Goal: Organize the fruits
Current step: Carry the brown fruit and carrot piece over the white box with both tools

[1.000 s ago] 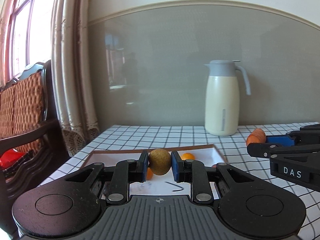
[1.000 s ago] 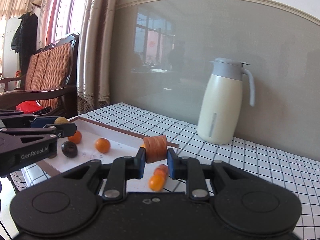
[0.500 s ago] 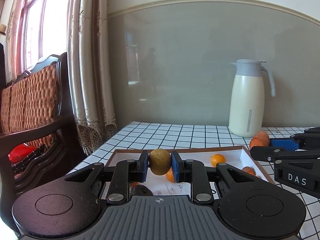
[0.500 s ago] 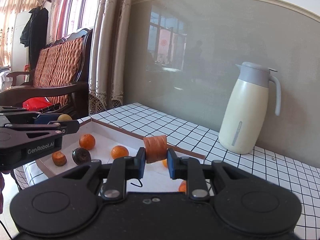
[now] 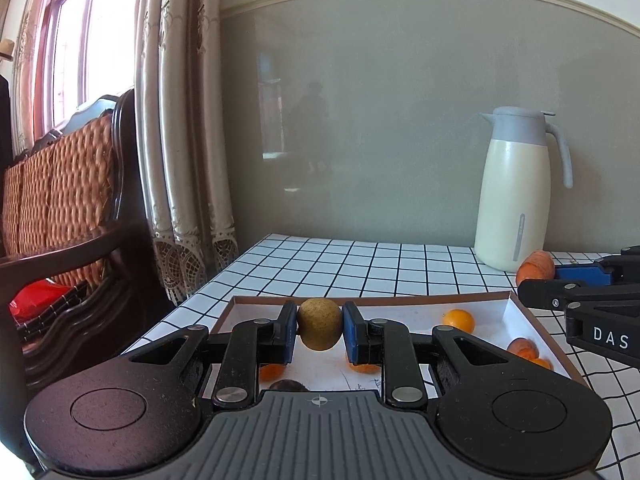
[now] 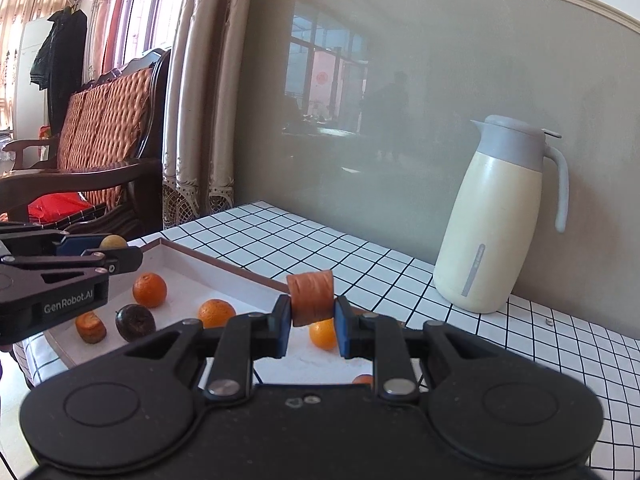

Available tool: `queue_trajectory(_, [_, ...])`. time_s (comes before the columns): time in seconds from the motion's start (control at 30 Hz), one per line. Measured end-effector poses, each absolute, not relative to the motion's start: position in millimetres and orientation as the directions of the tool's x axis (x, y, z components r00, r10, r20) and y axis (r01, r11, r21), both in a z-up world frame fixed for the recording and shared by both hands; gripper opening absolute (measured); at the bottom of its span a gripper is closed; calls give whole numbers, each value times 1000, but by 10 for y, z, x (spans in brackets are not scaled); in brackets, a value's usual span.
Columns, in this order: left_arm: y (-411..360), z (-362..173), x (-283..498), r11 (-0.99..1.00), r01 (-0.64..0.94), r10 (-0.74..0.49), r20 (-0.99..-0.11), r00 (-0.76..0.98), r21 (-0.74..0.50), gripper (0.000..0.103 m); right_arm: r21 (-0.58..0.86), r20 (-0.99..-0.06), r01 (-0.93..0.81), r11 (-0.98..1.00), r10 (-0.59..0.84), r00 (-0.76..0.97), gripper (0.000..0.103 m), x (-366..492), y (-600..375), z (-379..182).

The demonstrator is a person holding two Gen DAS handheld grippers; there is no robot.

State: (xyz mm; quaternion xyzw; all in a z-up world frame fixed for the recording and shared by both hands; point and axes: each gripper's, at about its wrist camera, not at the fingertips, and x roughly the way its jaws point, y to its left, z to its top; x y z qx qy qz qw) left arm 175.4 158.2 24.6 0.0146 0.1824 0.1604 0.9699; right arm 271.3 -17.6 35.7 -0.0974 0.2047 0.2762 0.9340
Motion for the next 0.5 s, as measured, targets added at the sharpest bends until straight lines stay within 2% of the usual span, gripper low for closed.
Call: queue_trajectory(0.5, [1735,223,2043,948,-305,315,-365,876,86,24,-47,-444,-540,840,467,765,14,2920,-149,318])
